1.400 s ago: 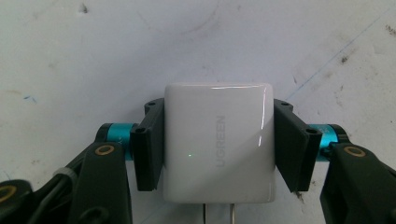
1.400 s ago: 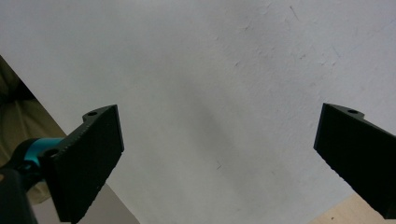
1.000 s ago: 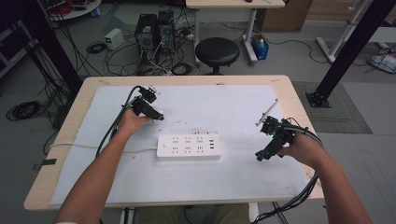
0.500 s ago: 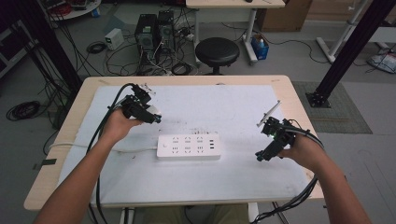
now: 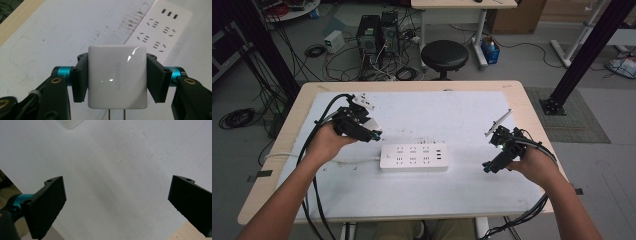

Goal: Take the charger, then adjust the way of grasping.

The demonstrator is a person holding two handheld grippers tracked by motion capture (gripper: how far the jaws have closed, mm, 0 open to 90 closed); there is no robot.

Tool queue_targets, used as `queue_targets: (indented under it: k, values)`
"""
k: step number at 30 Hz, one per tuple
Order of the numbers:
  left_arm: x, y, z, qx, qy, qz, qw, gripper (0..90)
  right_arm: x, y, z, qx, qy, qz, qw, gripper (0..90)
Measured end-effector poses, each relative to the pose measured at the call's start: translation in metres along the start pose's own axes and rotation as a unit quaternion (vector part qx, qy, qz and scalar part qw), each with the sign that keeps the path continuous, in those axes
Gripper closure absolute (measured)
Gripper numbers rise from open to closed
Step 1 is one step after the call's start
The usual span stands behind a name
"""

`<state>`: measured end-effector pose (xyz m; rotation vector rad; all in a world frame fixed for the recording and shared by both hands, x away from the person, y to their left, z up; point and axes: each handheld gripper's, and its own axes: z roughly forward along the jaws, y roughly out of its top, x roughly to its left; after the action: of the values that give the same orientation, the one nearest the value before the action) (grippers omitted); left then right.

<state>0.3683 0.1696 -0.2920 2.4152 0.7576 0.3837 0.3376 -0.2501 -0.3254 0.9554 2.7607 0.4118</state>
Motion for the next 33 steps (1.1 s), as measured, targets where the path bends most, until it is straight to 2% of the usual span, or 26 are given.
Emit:
queue_targets:
  k: [3, 4, 9, 12, 17, 20, 21, 27, 28, 29, 31, 33]
  values:
    - [-0.008, 0.001, -0.004, -0.008, -0.012, 0.027, 0.9995, 42.4, 0.0, -0.002, -0.001, -0.006, 0.001, 0.004, 1.0, 0.9]
    - [-0.01, 0.002, -0.005, -0.01, -0.013, 0.032, 0.9994, 42.4, 0.0, -0.002, -0.001, -0.006, 0.001, 0.004, 1.0, 0.9]
    - [-0.022, 0.006, -0.008, -0.023, -0.027, 0.053, 0.9979, 42.4, 0.003, 0.0, -0.003, -0.026, 0.019, 0.034, 0.9989, 2.1]
    - [-0.029, 0.009, -0.006, -0.026, -0.035, 0.066, 0.9969, 42.4, 0.003, 0.002, -0.004, -0.029, 0.013, 0.05, 0.9982, 2.8]
    - [-0.039, 0.014, -0.005, -0.033, -0.049, 0.092, 0.994, 42.5, 0.004, 0.004, -0.005, -0.042, 0.017, 0.061, 0.9971, 2.8]
    - [-0.042, 0.016, -0.004, -0.038, -0.054, 0.099, 0.9929, 42.4, 0.004, 0.004, -0.006, -0.047, 0.021, 0.068, 0.9964, 2.8]
    - [-0.047, 0.018, -0.002, -0.043, -0.06, 0.106, 0.9916, 42.4, 0.005, 0.004, -0.007, -0.052, 0.025, 0.07, 0.9958, 2.8]
    - [-0.06, 0.024, 0.003, -0.055, -0.074, 0.131, 0.9871, 42.4, 0.01, 0.01, -0.01, -0.098, 0.076, 0.108, 0.9864, 2.8]
    - [-0.063, 0.024, 0.003, -0.059, -0.076, 0.132, 0.9867, 42.4, 0.012, 0.013, -0.01, -0.113, 0.097, 0.123, 0.9811, 2.8]
    - [-0.065, 0.025, 0.004, -0.063, -0.078, 0.135, 0.9857, 42.4, 0.012, 0.013, -0.01, -0.113, 0.097, 0.123, 0.9811, 2.8]
    - [-0.069, 0.027, 0.006, -0.065, -0.082, 0.144, 0.9841, 42.5, 0.013, 0.016, -0.012, -0.129, 0.117, 0.138, 0.975, 2.8]
    - [-0.073, 0.029, 0.008, -0.068, -0.084, 0.151, 0.9826, 42.4, 0.015, 0.019, -0.013, -0.146, 0.14, 0.152, 0.9674, 2.8]
